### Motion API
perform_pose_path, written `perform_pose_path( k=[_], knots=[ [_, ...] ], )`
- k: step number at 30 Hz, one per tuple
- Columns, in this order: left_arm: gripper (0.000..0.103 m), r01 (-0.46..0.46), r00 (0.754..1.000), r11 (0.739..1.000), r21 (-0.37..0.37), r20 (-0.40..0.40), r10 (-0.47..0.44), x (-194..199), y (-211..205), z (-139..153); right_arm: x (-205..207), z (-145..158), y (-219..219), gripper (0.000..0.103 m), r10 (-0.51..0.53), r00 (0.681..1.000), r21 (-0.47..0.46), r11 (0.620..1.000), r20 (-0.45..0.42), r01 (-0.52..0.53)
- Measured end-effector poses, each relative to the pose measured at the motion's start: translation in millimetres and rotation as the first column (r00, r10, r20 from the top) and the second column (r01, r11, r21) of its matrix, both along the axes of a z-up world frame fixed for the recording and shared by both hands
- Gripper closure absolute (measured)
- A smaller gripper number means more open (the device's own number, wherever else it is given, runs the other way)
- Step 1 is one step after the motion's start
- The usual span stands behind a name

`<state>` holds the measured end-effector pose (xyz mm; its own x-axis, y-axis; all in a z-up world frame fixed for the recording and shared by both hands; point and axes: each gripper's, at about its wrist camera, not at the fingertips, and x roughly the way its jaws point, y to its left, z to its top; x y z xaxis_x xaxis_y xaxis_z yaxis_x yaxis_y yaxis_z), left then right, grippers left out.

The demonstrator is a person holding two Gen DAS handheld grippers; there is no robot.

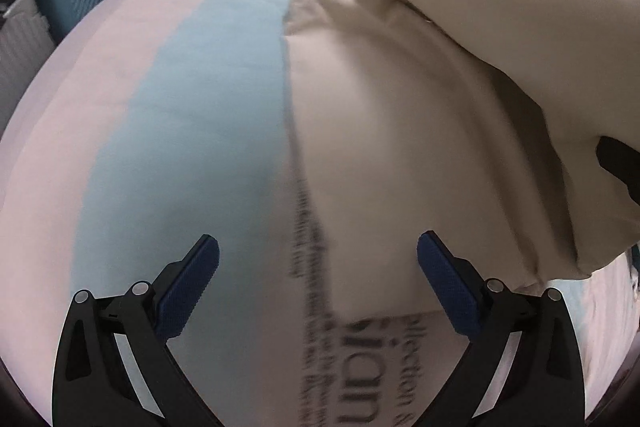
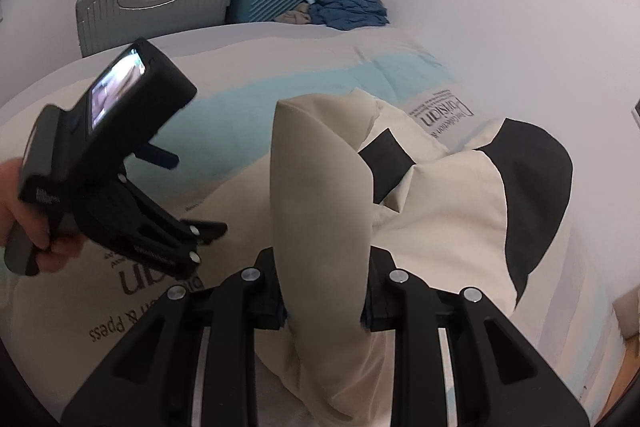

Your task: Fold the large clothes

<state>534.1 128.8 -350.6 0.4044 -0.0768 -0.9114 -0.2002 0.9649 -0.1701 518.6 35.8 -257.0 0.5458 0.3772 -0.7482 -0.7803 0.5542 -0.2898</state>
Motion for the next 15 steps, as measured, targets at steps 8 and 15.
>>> perform_pose_path(
  k=[8, 15],
  knots=[
    [0.005, -0.008, 1.0, 1.0, -0.019, -0.018, 0.007, -1, 22, -16, -22, -17, 27, 0.078, 0.062, 0.998, -0.049, 0.997, -0.014, -0.063],
    [0.006, -0.026, 1.0, 0.998, 0.052, -0.013, 0.027, -10, 47, -2, -22, -53, 38, 0.078, 0.086, 0.995, -0.079, 0.993, -0.054, -0.09]
  ],
)
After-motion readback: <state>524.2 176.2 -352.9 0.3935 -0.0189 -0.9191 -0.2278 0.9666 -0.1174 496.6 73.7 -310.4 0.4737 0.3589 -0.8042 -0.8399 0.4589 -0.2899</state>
